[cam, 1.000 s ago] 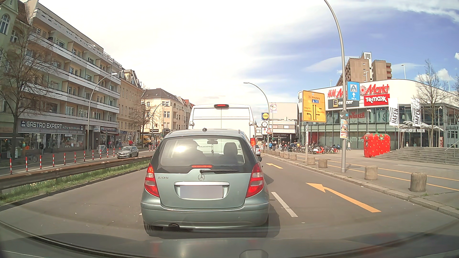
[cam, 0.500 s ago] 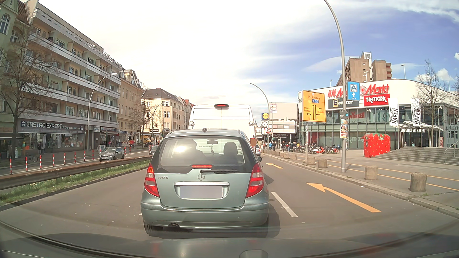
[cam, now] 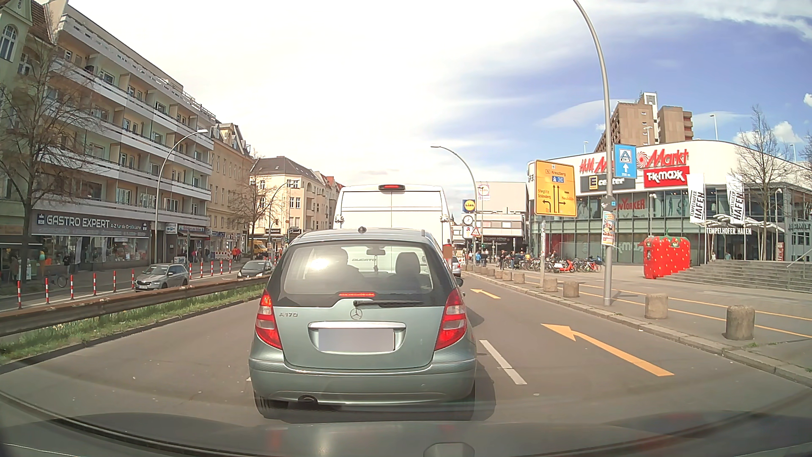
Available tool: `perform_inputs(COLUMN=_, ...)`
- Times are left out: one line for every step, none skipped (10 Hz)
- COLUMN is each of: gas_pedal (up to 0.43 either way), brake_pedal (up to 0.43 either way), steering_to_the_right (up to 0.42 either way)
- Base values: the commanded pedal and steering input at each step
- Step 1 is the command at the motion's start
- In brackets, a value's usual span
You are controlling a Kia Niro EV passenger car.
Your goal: Follow the waypoints while adhering to traffic rules and regulations
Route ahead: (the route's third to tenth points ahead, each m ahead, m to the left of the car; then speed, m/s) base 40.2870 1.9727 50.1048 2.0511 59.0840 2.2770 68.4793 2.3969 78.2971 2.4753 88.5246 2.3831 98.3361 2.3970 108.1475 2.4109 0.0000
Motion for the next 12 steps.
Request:
perform_inputs(gas_pedal=0.0, brake_pedal=0.415, steering_to_the_right=-0.012)
perform_inputs(gas_pedal=0.0, brake_pedal=0.415, steering_to_the_right=-0.012)
perform_inputs(gas_pedal=0.0, brake_pedal=0.421, steering_to_the_right=-0.012)
perform_inputs(gas_pedal=0.0, brake_pedal=0.415, steering_to_the_right=-0.012)
perform_inputs(gas_pedal=0.0, brake_pedal=0.415, steering_to_the_right=-0.012)
perform_inputs(gas_pedal=0.0, brake_pedal=0.415, steering_to_the_right=-0.012)
perform_inputs(gas_pedal=0.0, brake_pedal=0.421, steering_to_the_right=-0.012)
perform_inputs(gas_pedal=0.0, brake_pedal=0.415, steering_to_the_right=-0.012)
perform_inputs(gas_pedal=0.0, brake_pedal=0.415, steering_to_the_right=-0.012)
perform_inputs(gas_pedal=0.0, brake_pedal=0.415, steering_to_the_right=-0.012)
perform_inputs(gas_pedal=0.0, brake_pedal=0.415, steering_to_the_right=-0.012)
perform_inputs(gas_pedal=0.0, brake_pedal=0.415, steering_to_the_right=-0.012)
